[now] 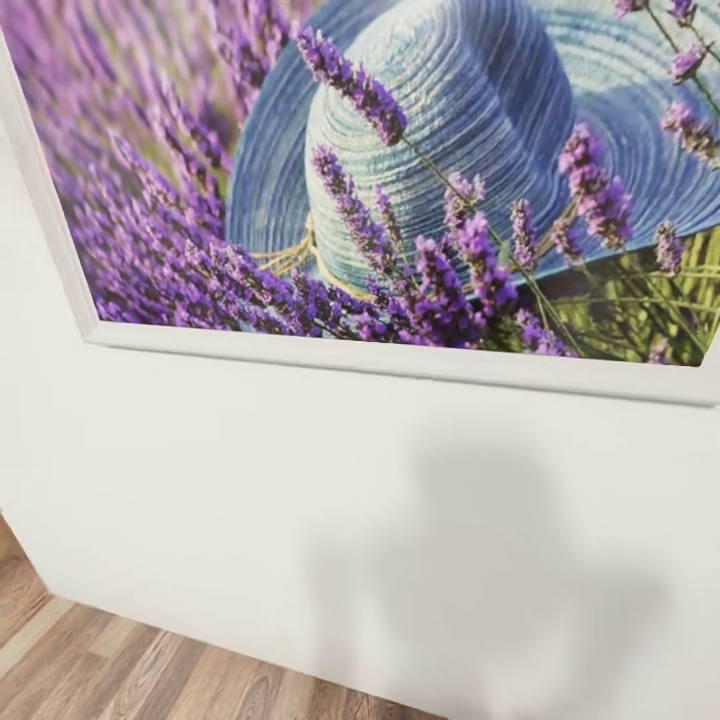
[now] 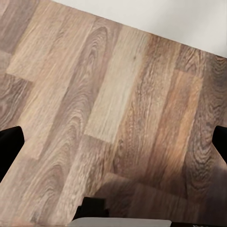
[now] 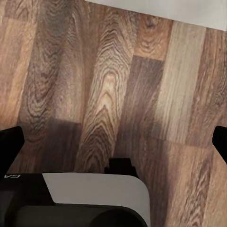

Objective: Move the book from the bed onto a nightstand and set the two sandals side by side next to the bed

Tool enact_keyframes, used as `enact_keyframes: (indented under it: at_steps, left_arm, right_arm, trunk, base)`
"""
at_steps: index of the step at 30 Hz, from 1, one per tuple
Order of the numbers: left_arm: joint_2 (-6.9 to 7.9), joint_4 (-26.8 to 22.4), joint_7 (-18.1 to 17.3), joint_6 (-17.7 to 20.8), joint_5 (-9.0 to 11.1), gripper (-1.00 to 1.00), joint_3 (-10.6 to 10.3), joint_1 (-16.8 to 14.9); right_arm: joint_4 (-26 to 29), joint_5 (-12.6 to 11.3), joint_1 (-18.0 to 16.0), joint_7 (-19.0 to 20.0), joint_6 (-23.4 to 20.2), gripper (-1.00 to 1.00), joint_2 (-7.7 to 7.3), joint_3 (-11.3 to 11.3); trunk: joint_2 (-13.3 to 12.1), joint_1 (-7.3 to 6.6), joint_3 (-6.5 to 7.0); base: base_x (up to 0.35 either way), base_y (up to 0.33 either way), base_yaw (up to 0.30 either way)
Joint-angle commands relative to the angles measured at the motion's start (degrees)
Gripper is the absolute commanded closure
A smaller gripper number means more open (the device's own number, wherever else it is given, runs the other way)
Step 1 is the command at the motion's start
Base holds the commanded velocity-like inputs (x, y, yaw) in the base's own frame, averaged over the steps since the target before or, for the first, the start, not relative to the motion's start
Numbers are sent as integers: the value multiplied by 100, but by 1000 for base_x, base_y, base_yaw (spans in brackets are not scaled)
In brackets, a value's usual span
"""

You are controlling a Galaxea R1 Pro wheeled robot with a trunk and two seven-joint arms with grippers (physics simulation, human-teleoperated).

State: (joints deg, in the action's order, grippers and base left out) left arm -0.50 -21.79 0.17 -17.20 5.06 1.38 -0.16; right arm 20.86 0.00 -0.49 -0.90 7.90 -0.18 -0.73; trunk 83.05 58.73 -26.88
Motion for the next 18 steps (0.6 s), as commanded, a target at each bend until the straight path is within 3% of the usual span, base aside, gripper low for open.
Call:
enact_keyframes:
  at_steps: [1, 18]
  left_arm:
    - [-3, -1, -8, -10, 39, -100, 9, -2]
    - [-5, -1, -8, -10, 39, -100, 4, -2]
  right_arm:
    - [-3, 0, -1, -6, 18, -100, 1, -6]
    - [-3, 4, -2, -7, 18, -100, 8, -6]
  trunk:
    - [3, 0, -5]
    - [3, 0, -5]
  base:
    - [0, 0, 292]
    - [0, 0, 292]
